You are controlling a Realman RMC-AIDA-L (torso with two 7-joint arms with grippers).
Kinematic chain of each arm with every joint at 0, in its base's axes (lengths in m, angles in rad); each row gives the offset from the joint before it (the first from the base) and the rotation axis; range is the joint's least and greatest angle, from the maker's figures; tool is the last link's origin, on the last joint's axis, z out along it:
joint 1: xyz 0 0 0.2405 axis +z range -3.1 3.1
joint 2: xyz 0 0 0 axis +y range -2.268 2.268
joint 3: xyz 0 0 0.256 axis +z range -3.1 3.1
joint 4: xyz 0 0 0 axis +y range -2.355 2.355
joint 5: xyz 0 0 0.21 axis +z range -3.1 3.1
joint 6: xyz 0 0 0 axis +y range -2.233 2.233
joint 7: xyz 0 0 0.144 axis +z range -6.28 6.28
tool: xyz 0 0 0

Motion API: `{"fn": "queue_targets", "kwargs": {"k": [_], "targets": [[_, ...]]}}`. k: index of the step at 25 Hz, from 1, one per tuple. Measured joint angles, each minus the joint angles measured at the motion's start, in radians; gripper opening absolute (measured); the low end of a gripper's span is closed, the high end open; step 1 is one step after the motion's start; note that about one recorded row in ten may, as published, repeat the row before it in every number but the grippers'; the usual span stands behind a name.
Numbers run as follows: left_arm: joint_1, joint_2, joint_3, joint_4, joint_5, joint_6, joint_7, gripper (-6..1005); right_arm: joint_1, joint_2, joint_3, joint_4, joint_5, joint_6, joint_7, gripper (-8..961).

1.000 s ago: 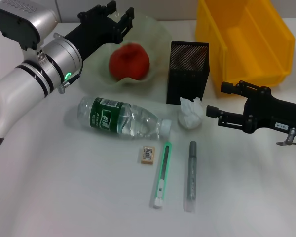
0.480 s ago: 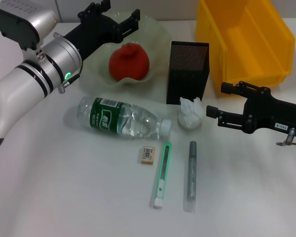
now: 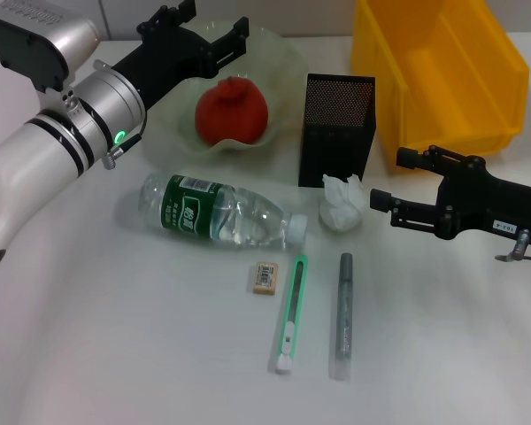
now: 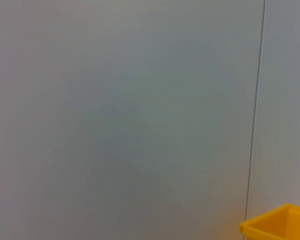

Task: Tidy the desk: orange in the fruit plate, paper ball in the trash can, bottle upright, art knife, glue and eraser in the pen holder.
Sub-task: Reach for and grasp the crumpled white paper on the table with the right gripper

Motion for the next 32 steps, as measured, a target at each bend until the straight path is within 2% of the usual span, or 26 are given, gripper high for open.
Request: {"fn": "queue_targets", "kwargs": {"k": [8,14,15,16,17,18,22,23,26,27,28,29,32], "targets": [[0.002,0.0,0.0,0.0,0.003,0.003,-0.006,856,0.0,0.0,0.0,0.0,0.0,0.0,0.001,776],[0.041,0.005,0.017,0.047,0.081,0.098,-0.133,857,0.001,0.0,0.0,0.0,0.0,0.0,0.001,775],[0.08,0.006,0.036,0.102,0.14,0.168,-0.228,857,0.002,0.0,0.0,0.0,0.0,0.0,0.002,775],[0.08,0.006,0.036,0.102,0.14,0.168,-0.228,857,0.002,0.0,0.0,0.0,0.0,0.0,0.002,775],[0.109,0.007,0.059,0.141,0.17,0.217,-0.28,857,0.002,0.0,0.0,0.0,0.0,0.0,0.003,775],[0.171,0.01,0.121,0.217,0.189,0.301,-0.36,856,0.004,-0.001,0.0,0.0,0.0,-0.001,0.004,774],[0.218,0.012,0.167,0.273,0.192,0.357,-0.406,856,0.007,-0.003,0.0,0.0,0.0,0.0,0.006,774],[0.298,0.017,0.247,0.368,0.193,0.431,-0.458,856,0.009,-0.003,0.0,0.0,0.0,0.0,0.007,774],[0.367,0.025,0.323,0.442,0.193,0.48,-0.48,856,0.011,-0.003,0.0,0.0,0.0,-0.002,0.009,773],[0.396,0.032,0.351,0.464,0.194,0.501,-0.484,856,0.012,-0.003,0.0,0.0,0.0,-0.002,0.009,773],[0.438,0.05,0.38,0.482,0.195,0.549,-0.49,857,0.015,-0.003,0.0,0.0,0.0,-0.004,0.01,773],[0.438,0.05,0.38,0.482,0.195,0.549,-0.49,857,0.015,-0.003,0.0,0.0,0.0,-0.004,0.01,773],[0.484,0.081,0.388,0.482,0.202,0.623,-0.492,857,0.018,-0.003,-0.001,0.0,0.0,-0.008,0.013,773]]}}
